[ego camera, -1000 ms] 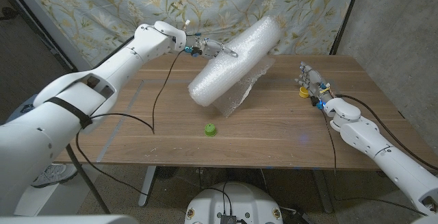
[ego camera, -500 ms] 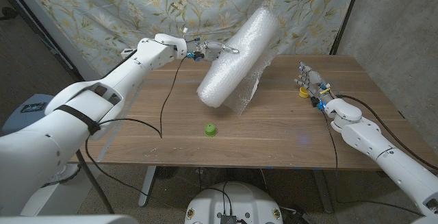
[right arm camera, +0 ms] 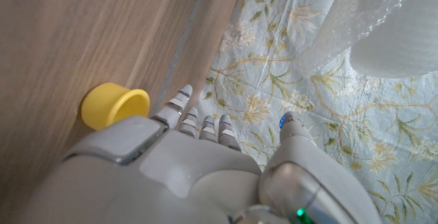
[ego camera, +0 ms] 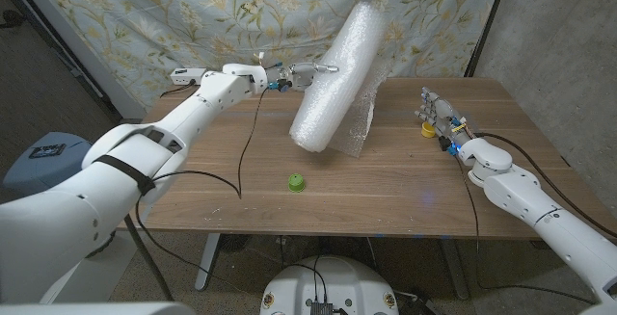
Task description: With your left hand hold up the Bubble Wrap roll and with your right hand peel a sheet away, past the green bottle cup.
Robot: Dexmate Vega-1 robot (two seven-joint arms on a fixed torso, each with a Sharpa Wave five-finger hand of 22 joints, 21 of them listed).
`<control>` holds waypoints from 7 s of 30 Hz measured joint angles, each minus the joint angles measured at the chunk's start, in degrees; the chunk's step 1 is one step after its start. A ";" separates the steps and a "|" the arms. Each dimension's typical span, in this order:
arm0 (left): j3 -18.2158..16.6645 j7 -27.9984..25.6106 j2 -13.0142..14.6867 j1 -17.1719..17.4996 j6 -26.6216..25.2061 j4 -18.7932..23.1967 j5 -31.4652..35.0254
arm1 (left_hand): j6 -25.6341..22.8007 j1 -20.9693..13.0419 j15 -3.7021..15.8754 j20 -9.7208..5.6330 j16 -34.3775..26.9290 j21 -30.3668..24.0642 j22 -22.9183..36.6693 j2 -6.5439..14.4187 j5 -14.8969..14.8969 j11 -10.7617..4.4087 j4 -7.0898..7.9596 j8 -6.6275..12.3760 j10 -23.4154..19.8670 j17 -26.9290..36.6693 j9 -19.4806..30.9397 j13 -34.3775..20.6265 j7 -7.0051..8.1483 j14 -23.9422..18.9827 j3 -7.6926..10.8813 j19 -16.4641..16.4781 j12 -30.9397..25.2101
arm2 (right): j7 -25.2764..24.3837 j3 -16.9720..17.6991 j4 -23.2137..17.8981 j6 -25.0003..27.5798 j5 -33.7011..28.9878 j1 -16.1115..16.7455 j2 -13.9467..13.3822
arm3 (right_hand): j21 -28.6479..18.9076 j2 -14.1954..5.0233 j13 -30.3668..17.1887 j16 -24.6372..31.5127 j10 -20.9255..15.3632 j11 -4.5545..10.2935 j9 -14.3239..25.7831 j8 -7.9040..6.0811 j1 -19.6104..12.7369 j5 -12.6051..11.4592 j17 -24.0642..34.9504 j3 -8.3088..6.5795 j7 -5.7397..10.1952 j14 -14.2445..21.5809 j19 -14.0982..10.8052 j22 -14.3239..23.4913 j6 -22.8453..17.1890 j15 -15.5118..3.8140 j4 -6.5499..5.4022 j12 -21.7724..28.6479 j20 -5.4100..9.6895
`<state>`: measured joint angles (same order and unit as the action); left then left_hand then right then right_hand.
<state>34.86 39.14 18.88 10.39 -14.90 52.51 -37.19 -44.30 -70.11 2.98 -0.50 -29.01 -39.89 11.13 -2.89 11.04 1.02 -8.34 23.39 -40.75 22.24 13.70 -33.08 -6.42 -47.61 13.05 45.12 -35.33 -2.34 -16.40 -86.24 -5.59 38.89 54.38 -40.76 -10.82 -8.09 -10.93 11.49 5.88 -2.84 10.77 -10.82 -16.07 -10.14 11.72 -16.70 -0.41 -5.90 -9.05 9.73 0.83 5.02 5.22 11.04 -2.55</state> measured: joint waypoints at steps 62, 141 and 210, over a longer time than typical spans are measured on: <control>-11.04 1.05 -17.73 -3.78 2.27 -32.50 -2.83 | 0.92 0.71 0.23 0.71 2.18 -1.61 -0.04 0.71 0.43 -0.23 -0.29 -0.31 0.22 1.30 0.00 -1.12 0.91 0.21 0.00 -2.36 1.96 | 0.02 1.75 -17.28 7.70 -1.21 5.04 -9.18 | -0.45 4.95 -0.16 0.68 -6.04 -8.51 0.00 -0.60 -3.13 0.00 -0.52 0.41 -6.36 5.30 -3.30 -0.13 -0.71 5.56 3.88 1.07 -3.10; -29.78 -6.06 -27.85 0.16 -0.81 -28.56 14.77 | 1.03 0.93 0.44 1.01 3.50 -3.59 -0.20 0.94 0.88 -0.62 -0.29 -0.04 -0.19 3.30 0.02 -2.40 1.04 -0.02 0.00 -4.10 3.22 | 15.71 -7.40 -9.04 13.49 -0.85 -8.18 -8.15 | -1.78 7.99 -4.91 2.28 -10.05 -9.22 0.81 -2.16 -12.83 -0.49 0.94 -0.86 -6.36 12.50 -11.71 0.00 -0.64 3.47 4.02 4.88 -1.84; -49.53 -0.45 -35.44 1.07 -2.84 -28.56 31.81 | 0.68 0.77 0.42 0.50 4.22 -5.76 -0.25 0.76 0.65 -0.63 -1.00 1.01 -0.20 4.67 0.04 -3.85 1.15 -0.21 0.71 -5.02 3.88 | 30.27 -4.48 -1.02 10.67 7.22 -8.84 -9.96 | -0.83 6.85 -6.51 3.33 -16.68 -9.73 0.84 -1.22 -15.06 -0.21 1.21 1.22 -7.16 19.04 -20.10 0.30 -10.42 5.98 2.44 5.70 -5.59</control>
<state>-14.67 38.69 -16.56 11.46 -17.73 23.95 -5.38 -43.62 -69.35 3.40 0.01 -24.79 -45.66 10.88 -2.12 11.69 0.38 -9.34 24.39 -40.96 26.91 13.74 -36.94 -5.28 -47.82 13.76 40.09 -31.45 27.93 -20.88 -87.25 5.07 46.11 45.54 -50.72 -11.65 -1.25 -17.44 14.82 -10.80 -12.57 11.61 -12.04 -31.13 -10.35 12.93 -15.47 -7.57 13.14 -29.15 10.03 -9.59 11.00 7.66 16.73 -8.14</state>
